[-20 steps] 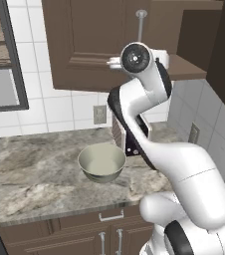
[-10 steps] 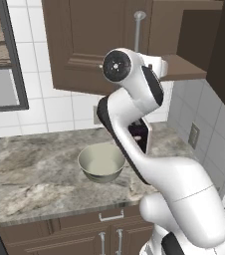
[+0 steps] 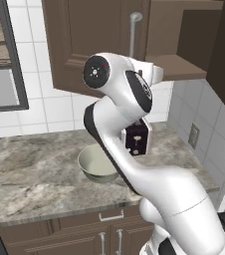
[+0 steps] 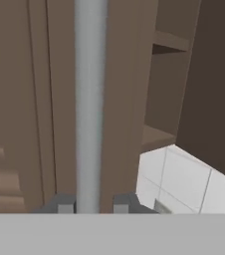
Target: Open the cabinet. Pick the peach and pear from the cabinet and place them into the bowl. Then close the cabinet.
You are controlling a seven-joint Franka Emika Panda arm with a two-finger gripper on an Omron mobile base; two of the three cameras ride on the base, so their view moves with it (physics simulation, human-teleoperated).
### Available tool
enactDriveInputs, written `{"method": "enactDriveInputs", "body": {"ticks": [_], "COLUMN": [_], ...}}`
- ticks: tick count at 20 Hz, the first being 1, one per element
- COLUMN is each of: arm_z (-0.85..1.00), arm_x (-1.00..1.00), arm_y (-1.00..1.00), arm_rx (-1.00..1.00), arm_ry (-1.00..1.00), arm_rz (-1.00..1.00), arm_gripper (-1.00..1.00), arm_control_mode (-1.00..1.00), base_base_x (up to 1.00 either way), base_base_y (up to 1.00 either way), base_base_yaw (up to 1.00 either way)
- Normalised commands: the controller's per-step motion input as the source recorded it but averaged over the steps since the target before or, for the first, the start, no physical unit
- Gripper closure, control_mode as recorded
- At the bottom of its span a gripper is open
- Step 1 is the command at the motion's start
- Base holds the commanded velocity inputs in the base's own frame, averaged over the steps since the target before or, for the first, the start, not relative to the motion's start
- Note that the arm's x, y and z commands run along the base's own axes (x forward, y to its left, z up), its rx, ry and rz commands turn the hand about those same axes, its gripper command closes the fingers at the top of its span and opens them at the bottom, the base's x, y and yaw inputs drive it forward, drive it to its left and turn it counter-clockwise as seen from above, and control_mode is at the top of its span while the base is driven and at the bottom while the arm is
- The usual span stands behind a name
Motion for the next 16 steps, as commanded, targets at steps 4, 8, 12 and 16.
{"method": "enactDriveInputs", "body": {"ticks": [4, 8, 12, 16], "arm_z": [-0.01, 0.0, -0.04, 0.0], "arm_x": [-0.18, 0.0, -0.2, -0.77], "arm_y": [0.0, 0.0, 0.0, 0.0], "arm_rx": [0.0, 0.0, 0.0, 0.0], "arm_ry": [0.0, 0.0, 0.0, -0.03], "arm_rz": [-0.01, 0.0, 0.0, 0.0], "arm_gripper": [-1.0, -1.0, -1.0, -1.0], "arm_control_mode": [-1.0, -1.0, -1.0, -1.0], "base_base_x": [0.0, 0.0, 0.0, 0.0], "base_base_y": [0.0, 0.0, 0.0, 0.0], "base_base_yaw": [0.0, 0.0, 0.0, 0.0]}}
